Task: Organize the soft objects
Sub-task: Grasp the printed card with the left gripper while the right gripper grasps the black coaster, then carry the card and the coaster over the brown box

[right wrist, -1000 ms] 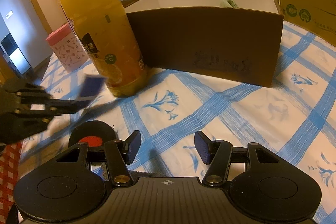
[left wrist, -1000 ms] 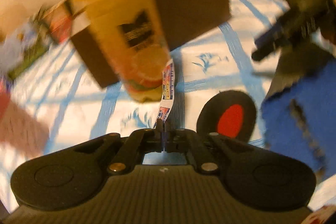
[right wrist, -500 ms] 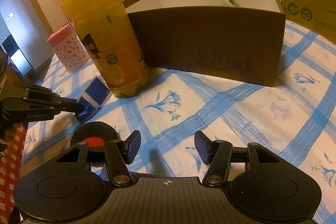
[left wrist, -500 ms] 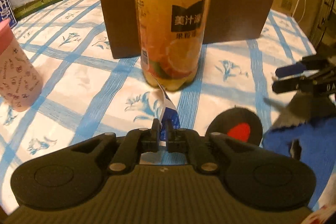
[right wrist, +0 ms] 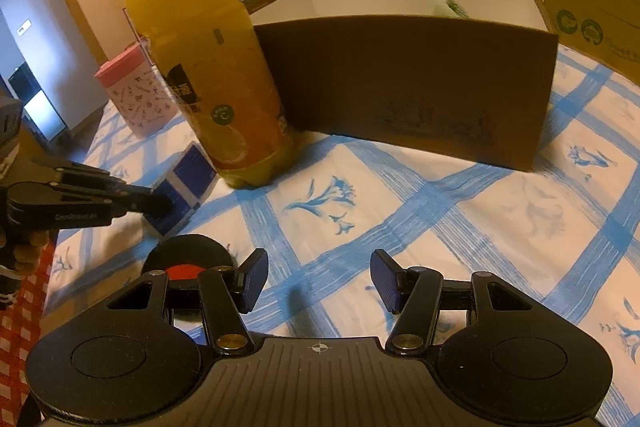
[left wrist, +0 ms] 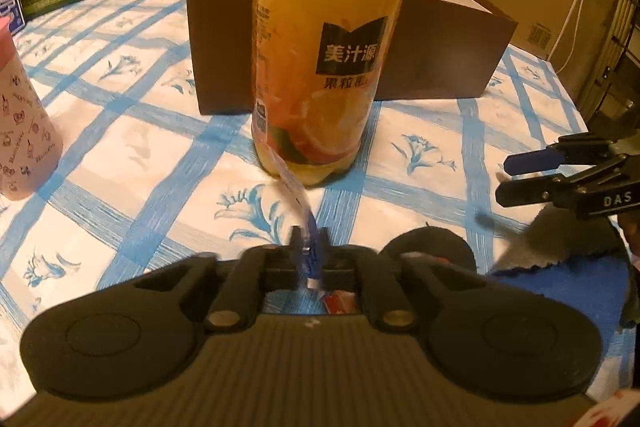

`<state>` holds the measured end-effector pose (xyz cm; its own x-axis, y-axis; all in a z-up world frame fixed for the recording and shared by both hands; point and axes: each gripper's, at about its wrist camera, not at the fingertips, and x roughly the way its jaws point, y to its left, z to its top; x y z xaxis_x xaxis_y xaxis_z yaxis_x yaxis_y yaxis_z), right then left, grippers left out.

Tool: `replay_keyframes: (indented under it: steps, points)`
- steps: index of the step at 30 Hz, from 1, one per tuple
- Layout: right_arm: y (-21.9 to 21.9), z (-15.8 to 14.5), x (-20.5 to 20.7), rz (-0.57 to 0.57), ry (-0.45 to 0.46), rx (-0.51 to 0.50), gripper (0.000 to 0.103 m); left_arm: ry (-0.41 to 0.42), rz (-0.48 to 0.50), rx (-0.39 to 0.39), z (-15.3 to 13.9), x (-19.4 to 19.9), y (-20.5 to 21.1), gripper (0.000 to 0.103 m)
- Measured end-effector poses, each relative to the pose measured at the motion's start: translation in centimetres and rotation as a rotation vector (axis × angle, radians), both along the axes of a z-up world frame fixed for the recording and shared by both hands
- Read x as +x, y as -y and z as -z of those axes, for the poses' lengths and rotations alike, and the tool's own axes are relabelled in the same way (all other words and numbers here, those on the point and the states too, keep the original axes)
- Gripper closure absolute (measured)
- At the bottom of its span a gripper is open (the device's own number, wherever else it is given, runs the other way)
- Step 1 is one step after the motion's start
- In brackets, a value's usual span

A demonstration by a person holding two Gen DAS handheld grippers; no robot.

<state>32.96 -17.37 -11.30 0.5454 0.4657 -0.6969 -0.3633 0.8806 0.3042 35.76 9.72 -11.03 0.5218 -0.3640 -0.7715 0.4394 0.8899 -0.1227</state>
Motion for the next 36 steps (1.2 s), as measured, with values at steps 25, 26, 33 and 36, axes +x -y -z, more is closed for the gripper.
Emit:
replay_keyframes:
  steps: [25,26,33,36]
  points:
    - [-12.7,2.0,-1.5,-0.391,0.054,-0.187,0.002,0.082,-0.258,0.130,-1.2,-7.2,-4.5,0.103]
    - [-12.9,2.2,-1.4,-0.387,0.062,-0.214,0.002,0.081,-0.257,0.130,-1.2,-7.2,-4.5,0.103]
    - [-11.7,2.0,-1.2,-0.373,0.096,-0.203,0.026,0.090,-0.242,0.139,-1.3,-7.2,-4.4,0.103]
    - [-10.2,0.6,-1.2,-0.339,0.112,-0.164,0.026,0.093,-0.241,0.143,-1.5,-7.1,-4.4,0.103]
